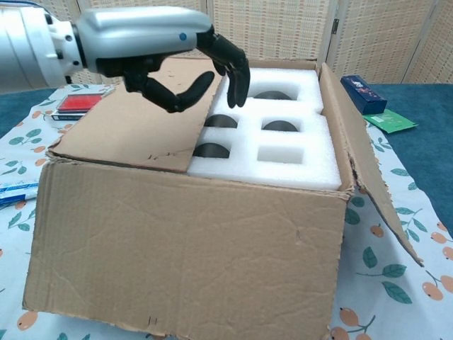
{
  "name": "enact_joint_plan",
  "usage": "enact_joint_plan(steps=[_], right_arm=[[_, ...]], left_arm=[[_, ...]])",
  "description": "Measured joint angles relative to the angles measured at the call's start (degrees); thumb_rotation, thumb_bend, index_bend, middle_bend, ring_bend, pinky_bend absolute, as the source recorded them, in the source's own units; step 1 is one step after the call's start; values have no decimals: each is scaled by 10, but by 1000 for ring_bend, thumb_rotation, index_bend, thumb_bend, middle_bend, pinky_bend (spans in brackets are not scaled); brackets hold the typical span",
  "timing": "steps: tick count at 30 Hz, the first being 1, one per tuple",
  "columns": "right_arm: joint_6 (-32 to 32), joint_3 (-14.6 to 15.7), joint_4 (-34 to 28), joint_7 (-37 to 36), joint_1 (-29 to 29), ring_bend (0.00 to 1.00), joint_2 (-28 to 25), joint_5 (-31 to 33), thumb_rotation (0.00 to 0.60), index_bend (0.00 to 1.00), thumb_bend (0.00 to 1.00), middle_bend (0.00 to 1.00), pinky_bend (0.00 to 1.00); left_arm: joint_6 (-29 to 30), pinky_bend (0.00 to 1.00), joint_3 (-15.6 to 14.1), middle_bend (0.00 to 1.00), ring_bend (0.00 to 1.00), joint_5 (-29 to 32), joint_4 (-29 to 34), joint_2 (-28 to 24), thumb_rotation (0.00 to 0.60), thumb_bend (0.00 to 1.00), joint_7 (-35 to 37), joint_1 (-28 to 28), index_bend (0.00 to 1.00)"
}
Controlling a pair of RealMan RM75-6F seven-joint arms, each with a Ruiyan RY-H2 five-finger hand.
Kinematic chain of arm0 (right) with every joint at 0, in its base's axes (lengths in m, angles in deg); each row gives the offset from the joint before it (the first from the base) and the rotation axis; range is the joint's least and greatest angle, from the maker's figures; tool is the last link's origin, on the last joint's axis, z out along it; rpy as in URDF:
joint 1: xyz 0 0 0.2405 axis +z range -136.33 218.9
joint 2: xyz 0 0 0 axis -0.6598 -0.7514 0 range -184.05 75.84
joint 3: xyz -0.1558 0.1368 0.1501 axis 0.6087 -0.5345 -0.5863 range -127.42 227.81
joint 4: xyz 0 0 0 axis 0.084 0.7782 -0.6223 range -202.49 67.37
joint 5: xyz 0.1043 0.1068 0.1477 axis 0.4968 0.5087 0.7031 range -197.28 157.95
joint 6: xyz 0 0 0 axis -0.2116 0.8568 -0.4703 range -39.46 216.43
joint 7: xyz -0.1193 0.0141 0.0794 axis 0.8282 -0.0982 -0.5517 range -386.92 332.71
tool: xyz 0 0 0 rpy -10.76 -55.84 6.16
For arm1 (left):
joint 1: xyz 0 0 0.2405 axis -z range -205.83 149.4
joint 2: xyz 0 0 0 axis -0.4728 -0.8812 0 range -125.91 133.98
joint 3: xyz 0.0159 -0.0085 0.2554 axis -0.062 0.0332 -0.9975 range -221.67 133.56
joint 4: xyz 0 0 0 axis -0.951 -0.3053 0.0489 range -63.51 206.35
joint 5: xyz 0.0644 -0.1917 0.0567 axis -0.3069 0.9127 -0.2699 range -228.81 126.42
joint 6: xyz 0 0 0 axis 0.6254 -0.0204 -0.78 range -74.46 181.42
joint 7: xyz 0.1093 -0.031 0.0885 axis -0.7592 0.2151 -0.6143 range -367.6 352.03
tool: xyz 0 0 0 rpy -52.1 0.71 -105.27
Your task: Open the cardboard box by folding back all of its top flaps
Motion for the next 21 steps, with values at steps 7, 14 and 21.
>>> enact_joint_plan(steps=[7,14,21], right_arm=[[6,2,15,-31,-12,88,-6,5,254,112,498,0,124],[10,3,24,-51,-19,88,-10,2,254,112,498,0,124],[9,2,25,-59,-21,89,-12,3,256,112,497,0,124]], left_arm=[[-3,272,-6,443,277,5,-67,41,600,843,17,33,409],[-3,266,-15,450,274,18,-111,66,600,844,10,51,410],[4,270,-23,483,282,36,-125,67,600,844,-14,54,410]])
